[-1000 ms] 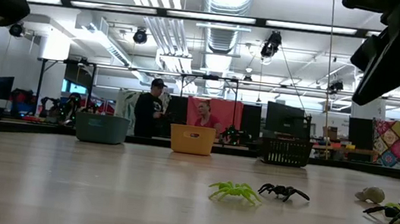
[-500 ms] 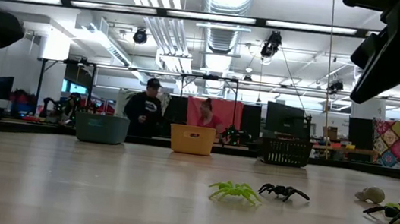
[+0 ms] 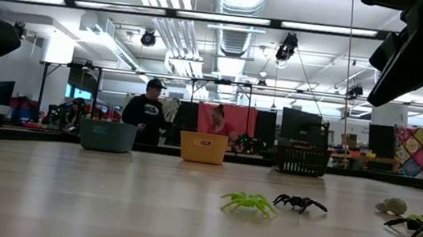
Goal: Sort Halloween decoration
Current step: Put the green spider toy into the black bin
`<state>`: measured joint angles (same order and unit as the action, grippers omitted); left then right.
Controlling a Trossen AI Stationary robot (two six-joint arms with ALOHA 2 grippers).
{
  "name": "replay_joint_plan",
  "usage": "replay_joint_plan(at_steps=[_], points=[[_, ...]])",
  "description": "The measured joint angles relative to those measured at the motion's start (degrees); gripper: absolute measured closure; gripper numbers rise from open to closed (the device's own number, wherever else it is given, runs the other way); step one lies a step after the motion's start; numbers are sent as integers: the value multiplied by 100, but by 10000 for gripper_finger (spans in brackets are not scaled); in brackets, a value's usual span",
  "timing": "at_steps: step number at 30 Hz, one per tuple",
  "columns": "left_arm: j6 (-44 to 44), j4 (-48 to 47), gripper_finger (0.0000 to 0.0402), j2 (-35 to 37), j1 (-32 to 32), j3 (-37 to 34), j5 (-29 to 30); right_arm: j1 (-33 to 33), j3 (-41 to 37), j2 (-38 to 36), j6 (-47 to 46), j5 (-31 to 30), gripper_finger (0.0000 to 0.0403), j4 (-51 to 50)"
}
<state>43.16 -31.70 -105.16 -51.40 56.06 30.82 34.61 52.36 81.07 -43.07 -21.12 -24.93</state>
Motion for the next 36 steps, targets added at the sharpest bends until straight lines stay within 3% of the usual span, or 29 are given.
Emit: replay_joint_plan(at_steps=[12,17,27,36], points=[[87,-295,401,266,7,-36,227,0,0,1,16,-31,339,75],[-57,-278,401,736,9,-33,529,0,-4,1,424,-408,339,564],[-591,-206,401,1804,32,-38,1062,-13,-15,94,2155,-1081,339,2161],[-1446,1207,401,2578,168,-38,1380,-184,-15,725,4386,-1198,339,4567]])
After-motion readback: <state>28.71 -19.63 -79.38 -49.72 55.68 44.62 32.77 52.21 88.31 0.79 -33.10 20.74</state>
